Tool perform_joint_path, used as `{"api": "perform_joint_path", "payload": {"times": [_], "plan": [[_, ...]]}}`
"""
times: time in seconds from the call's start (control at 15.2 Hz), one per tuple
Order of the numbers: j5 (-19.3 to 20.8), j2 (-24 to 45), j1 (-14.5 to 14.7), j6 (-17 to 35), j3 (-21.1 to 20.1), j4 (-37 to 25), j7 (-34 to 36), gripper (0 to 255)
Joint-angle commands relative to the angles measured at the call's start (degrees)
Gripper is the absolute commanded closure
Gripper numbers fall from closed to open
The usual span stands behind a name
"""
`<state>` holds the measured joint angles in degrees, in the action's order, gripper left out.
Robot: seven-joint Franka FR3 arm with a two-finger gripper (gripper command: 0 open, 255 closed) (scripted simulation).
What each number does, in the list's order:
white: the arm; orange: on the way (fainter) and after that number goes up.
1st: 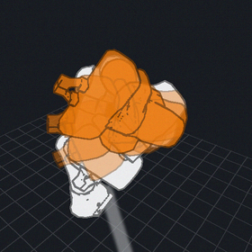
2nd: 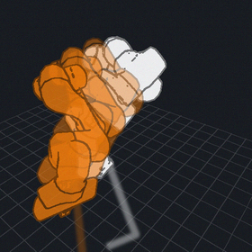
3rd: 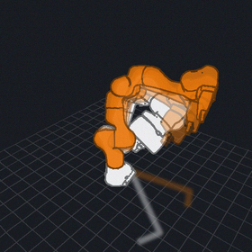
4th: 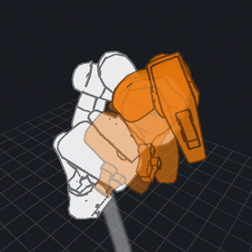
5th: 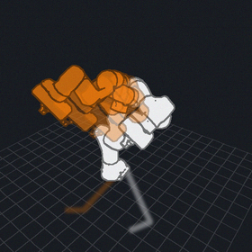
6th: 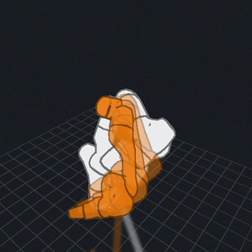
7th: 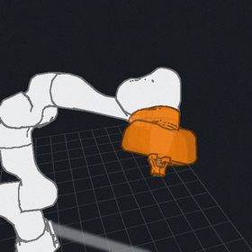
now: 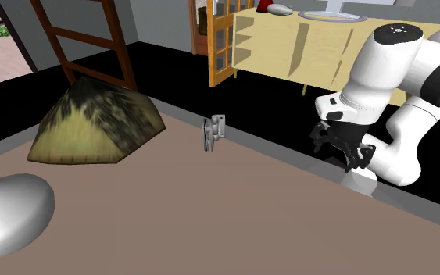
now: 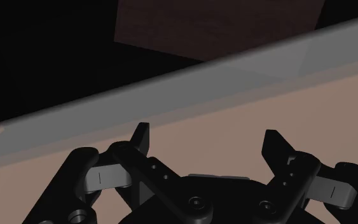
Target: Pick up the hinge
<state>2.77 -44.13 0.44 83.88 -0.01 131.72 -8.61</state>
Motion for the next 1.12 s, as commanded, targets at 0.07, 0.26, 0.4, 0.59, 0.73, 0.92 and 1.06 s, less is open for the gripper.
{"api": "perform_joint_path", "payload": {"times": [0.07,0.26,0.4,0.59,0.73,0.92,1.06], "plan": [[0.71,1.37,-0.3,0.41,1.1,-1.11,-1.25,0],[2.49,5.73,-1.07,1.52,4.29,-4.83,-4.99,0],[3.37,8.83,-1.48,2.15,6.34,-7.64,-7.47,0],[4.22,13.76,-1.97,2.88,9.34,-12.36,-11.21,0],[4.44,17.25,-2.24,3.2,11.28,-15.85,-13.76,0],[4.23,22.79,-2.59,3.38,14.17,-21.65,-17.67,0],[3.69,26.73,-2.88,3.26,16.04,-25.93,-20.37,0]]}}
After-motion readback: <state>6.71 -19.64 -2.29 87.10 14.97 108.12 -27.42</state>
